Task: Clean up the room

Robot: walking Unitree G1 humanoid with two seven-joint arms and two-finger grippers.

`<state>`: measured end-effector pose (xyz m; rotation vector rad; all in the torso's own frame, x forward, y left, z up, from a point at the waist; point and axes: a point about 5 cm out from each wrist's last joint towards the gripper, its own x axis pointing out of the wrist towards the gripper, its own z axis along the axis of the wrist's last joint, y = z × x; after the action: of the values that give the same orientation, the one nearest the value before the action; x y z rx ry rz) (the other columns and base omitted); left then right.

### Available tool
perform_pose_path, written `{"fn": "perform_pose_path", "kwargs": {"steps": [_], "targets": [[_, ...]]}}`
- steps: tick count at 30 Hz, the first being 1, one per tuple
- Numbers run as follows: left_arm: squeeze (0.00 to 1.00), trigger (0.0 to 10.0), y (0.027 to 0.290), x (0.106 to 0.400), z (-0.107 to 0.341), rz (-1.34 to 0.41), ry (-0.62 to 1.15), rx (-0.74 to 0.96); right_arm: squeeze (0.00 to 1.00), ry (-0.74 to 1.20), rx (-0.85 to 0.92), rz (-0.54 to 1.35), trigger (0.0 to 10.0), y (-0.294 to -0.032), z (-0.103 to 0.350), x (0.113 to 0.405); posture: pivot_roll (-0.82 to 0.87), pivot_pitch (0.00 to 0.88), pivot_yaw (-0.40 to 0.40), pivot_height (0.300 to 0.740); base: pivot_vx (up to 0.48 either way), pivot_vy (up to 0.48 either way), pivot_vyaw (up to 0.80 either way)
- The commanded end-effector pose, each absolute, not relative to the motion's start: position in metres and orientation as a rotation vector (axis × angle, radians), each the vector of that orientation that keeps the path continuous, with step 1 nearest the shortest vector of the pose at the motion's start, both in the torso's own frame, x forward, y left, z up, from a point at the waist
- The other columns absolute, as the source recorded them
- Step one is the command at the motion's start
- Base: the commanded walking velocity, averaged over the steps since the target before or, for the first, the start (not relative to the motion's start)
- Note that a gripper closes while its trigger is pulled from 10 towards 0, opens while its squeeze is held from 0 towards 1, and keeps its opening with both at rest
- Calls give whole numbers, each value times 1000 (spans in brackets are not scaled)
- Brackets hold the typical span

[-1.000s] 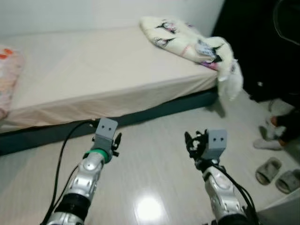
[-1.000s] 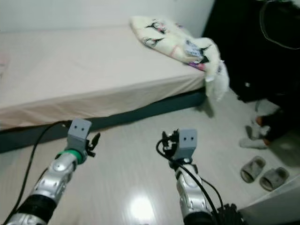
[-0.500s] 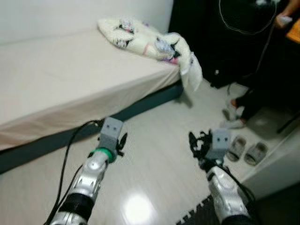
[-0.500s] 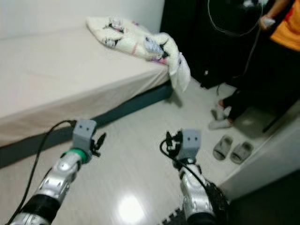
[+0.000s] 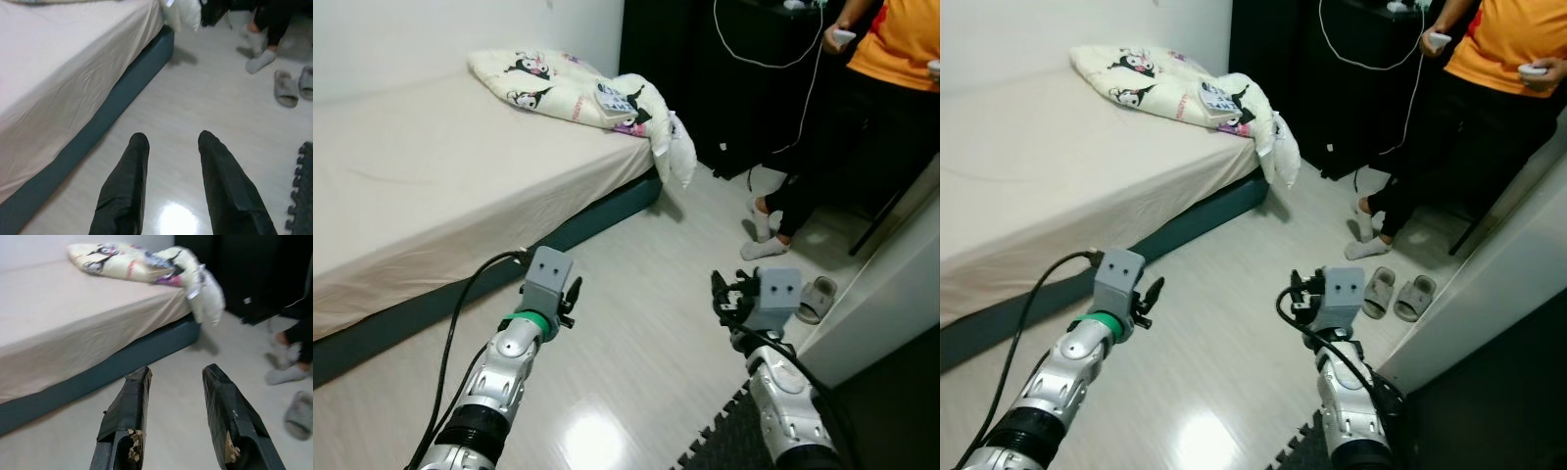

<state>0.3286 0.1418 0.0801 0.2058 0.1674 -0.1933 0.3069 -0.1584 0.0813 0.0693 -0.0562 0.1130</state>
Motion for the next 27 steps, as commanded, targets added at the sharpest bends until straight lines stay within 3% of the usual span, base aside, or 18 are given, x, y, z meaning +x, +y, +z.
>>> {"fn": "perform_pose_path", "kwargs": {"steps": [1, 13, 27], "targets": [[0, 10000, 142, 327, 77, -194, 179, 211, 0, -48, 72, 107, 10000, -160, 79, 305, 38, 49, 17, 740, 401, 266, 0], [0, 10000, 142, 327, 77, -198, 173, 210, 0, -58, 78, 105, 10000, -160, 80, 305, 36, 50, 19, 740, 401, 256, 0], [0, 10000, 138, 326, 76, -218, 178, 193, 0, -57, 85, 109, 10000, -159, 78, 303, 36, 50, 19, 740, 0, 0, 0]]}}
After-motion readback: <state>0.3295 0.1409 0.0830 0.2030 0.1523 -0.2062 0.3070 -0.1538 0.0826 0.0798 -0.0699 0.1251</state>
